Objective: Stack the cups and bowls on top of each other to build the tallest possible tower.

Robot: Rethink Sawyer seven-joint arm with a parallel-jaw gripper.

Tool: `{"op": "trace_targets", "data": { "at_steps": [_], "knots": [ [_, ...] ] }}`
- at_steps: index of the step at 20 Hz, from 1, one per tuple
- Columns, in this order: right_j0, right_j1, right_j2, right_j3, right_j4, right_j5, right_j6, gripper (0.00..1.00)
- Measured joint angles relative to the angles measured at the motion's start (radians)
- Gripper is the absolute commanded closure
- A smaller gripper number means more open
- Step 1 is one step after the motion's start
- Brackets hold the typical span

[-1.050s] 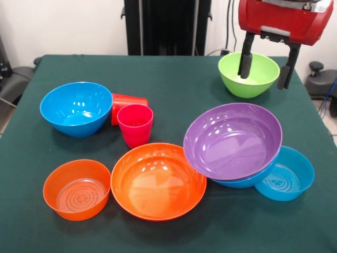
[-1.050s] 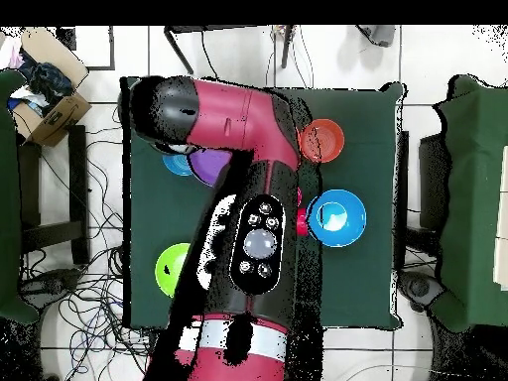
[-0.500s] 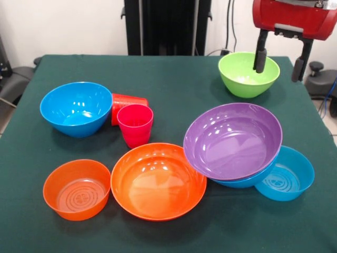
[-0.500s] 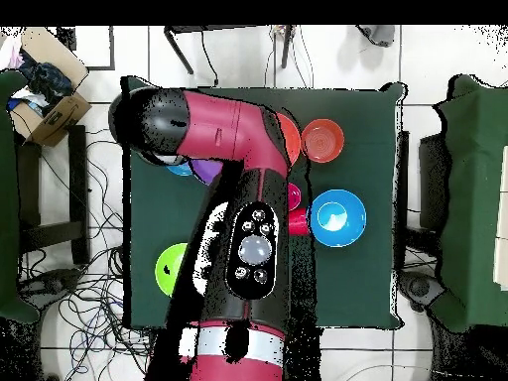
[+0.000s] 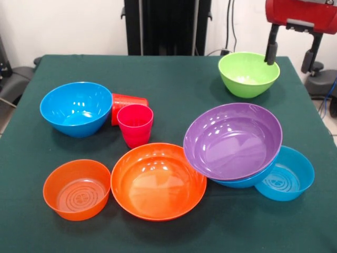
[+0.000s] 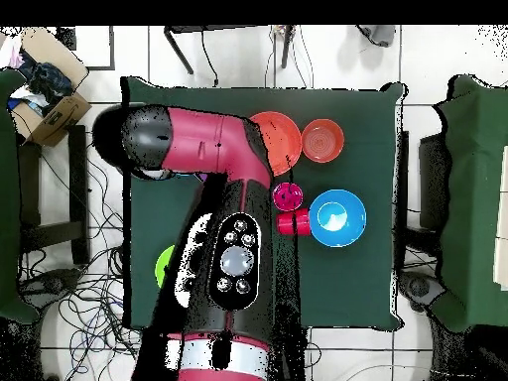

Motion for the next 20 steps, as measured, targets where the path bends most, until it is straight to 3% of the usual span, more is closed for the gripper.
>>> {"op": "trace_targets", "data": {
  "at_steps": [12, 20],
  "knots": [
    [0.096, -0.036, 0.000, 0.104, -0.004, -0.054, 0.000, 0.00],
    [0.158, -0.035, -0.020, 0.141, -0.050, -0.099, 0.000, 0.00]
  ]
}}
